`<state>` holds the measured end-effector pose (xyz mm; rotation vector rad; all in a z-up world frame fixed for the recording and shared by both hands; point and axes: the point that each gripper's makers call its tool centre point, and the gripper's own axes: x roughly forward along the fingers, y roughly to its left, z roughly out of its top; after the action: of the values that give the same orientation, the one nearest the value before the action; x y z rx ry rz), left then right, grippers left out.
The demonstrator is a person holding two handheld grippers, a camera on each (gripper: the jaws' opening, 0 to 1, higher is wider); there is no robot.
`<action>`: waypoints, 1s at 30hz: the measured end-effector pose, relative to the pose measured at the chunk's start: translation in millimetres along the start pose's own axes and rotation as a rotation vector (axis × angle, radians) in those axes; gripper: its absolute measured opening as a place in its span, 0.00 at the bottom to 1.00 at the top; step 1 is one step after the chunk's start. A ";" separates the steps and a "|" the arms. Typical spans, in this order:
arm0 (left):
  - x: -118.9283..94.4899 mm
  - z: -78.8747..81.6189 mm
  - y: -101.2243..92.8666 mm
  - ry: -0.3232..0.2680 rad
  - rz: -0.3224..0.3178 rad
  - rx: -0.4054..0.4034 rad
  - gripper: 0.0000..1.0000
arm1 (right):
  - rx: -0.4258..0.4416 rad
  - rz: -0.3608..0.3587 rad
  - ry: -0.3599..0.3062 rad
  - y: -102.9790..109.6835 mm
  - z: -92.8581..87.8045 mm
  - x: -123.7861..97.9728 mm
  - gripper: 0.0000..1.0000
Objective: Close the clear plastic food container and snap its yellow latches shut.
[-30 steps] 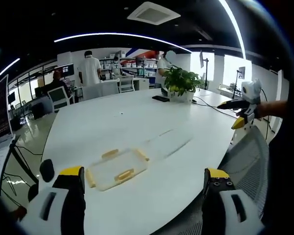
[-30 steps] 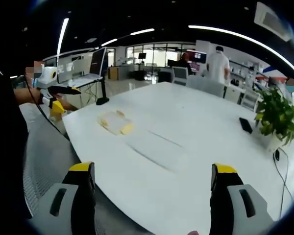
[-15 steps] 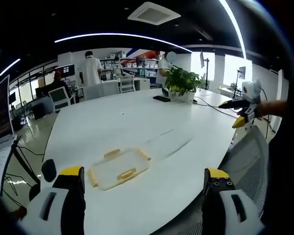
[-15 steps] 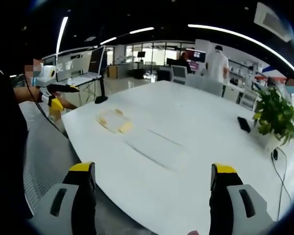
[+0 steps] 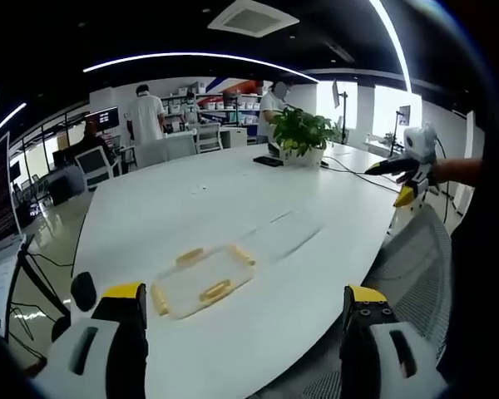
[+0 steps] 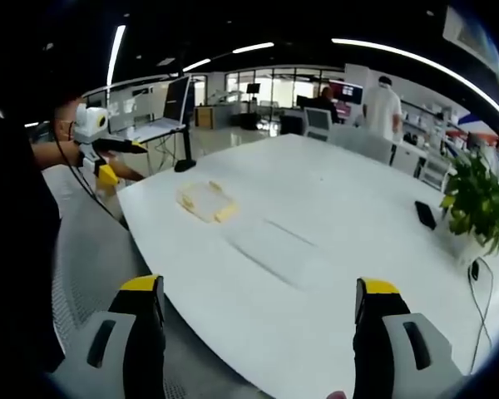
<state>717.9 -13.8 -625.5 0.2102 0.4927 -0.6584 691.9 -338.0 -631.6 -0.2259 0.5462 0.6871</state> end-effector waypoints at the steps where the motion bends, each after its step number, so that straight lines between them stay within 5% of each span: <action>1: -0.2 -0.2 1.4 0.002 -0.001 0.001 0.95 | -0.017 0.007 0.005 0.1 2.0 -0.2 0.94; 30: 12.1 1.6 32.3 0.067 -0.063 0.053 0.93 | -0.190 0.213 0.063 8.9 39.3 36.9 0.89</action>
<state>747.1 4.2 -629.1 0.2680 0.5488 -0.7285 725.5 -296.8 -619.1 -0.3720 0.5703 0.9431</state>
